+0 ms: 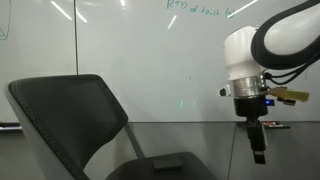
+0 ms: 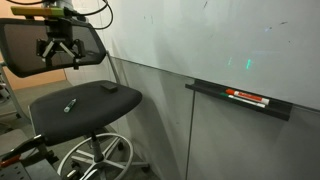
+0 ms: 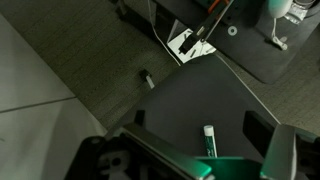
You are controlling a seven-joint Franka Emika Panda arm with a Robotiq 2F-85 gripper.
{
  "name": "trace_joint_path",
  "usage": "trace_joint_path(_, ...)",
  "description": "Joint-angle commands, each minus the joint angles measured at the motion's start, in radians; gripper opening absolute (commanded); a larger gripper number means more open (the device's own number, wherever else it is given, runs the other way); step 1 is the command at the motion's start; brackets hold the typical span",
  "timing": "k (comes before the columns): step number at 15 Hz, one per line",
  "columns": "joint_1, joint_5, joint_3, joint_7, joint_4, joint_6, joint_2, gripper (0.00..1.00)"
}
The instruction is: Use the eraser from the seat to wipe the whiteboard.
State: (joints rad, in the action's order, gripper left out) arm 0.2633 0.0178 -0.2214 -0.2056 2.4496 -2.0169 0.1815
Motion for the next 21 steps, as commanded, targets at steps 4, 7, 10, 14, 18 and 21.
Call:
trace_joint_path(4, -0.008, 0.167, -0.016, -0.076, -0.217, -0.071, -0.218, 1.00)
trace_joint_path(7, -0.002, 0.247, -0.022, -0.087, -0.286, -0.116, -0.292, 1.00)
trace_joint_path(10, 0.011, 0.282, -0.035, -0.107, -0.347, -0.175, -0.370, 1.00)
trace_joint_path(14, 0.028, 0.313, -0.048, -0.137, -0.410, -0.251, -0.465, 1.00)
trace_joint_path(18, 0.032, 0.310, -0.048, -0.179, -0.490, -0.279, -0.574, 1.00)
trace_joint_path(21, 0.031, 0.308, -0.042, -0.207, -0.565, -0.279, -0.657, 1.00)
